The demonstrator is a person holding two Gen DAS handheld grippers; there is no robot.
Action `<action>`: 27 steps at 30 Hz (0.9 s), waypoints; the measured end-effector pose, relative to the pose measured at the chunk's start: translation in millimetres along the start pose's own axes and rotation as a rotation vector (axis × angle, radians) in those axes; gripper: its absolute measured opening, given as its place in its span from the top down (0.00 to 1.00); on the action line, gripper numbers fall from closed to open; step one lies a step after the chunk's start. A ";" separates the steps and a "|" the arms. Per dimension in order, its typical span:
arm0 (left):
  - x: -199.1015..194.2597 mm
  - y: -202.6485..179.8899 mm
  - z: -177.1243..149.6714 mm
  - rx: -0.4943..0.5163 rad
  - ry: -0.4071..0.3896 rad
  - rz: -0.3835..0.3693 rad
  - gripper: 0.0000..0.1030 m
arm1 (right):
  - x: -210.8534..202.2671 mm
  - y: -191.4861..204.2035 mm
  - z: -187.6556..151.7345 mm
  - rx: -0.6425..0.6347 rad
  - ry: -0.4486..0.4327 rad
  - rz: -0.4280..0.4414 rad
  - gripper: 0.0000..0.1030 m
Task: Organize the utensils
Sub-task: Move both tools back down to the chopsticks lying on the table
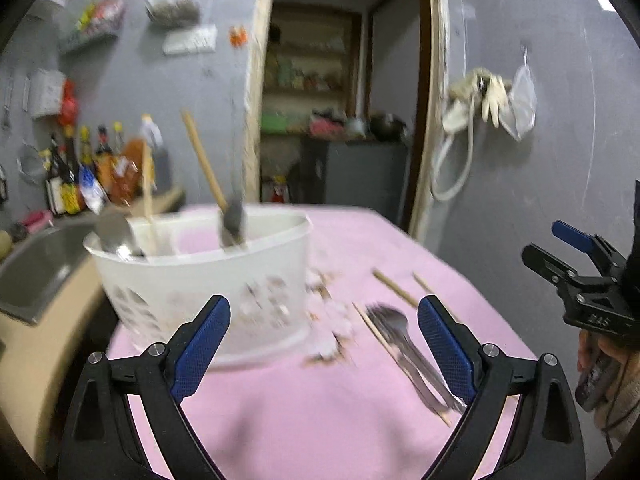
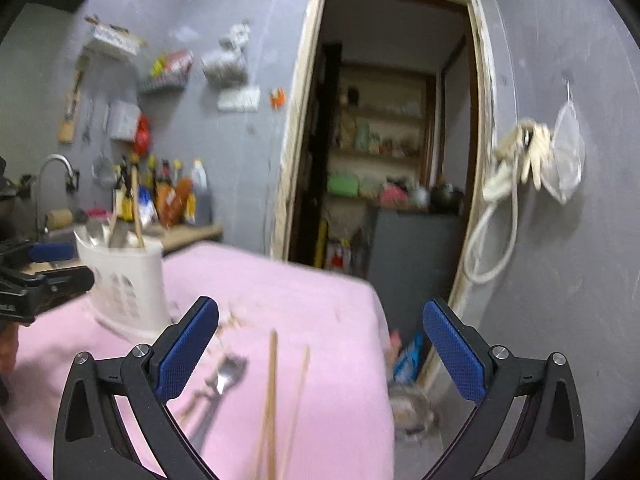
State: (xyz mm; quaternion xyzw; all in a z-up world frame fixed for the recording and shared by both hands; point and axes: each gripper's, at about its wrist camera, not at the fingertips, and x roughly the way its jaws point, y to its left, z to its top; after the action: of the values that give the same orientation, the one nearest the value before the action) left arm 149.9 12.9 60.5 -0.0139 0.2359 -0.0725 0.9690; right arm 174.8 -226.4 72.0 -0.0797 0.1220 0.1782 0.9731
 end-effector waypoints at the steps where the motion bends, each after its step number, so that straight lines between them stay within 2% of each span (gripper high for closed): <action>1: 7.4 -2.5 -2.0 -0.002 0.036 -0.011 0.11 | 4.2 -3.9 -3.9 0.008 0.030 0.000 0.00; 4: 23.6 -8.5 -7.9 -0.023 0.122 -0.041 0.11 | 17.9 -15.0 -14.9 0.038 0.120 0.018 0.02; 6: 35.6 -10.5 -9.7 -0.042 0.173 -0.060 0.11 | 25.9 -19.7 -19.8 0.047 0.168 0.033 0.08; 8: 46.4 -12.6 -10.9 -0.061 0.213 -0.067 0.12 | 34.9 -23.1 -25.6 0.054 0.218 0.056 0.21; 9: 49.6 -13.4 -10.9 -0.064 0.227 -0.069 0.13 | 39.4 -24.0 -28.1 0.054 0.240 0.063 0.23; 11: 57.4 -16.0 -10.8 -0.059 0.257 -0.074 0.26 | 48.2 -25.0 -33.2 0.046 0.281 0.083 0.33; 14: 70.1 -22.3 -11.7 -0.039 0.308 -0.083 0.45 | 64.6 -22.1 -38.0 0.034 0.353 0.124 0.41; 17: 82.6 -25.0 -14.8 -0.034 0.362 -0.099 0.59 | 81.2 -18.2 -41.8 0.031 0.411 0.168 0.55; 20: 96.5 -27.1 -15.2 -0.049 0.407 -0.117 0.69 | 98.3 -14.7 -46.0 0.027 0.461 0.210 0.66; 23: 109.0 -29.1 -14.1 -0.058 0.442 -0.122 0.75 | 111.3 -15.0 -48.3 0.041 0.503 0.240 0.72; 27: 122.6 -30.9 -12.4 -0.067 0.472 -0.115 0.80 | 119.1 -15.4 -47.1 0.033 0.520 0.252 0.75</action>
State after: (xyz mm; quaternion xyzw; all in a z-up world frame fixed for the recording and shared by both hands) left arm 247.8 -35.6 -4.5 -0.0419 0.4568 -0.1210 0.8803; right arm 278.5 -211.0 -3.1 -0.0911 0.3790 0.2693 0.8806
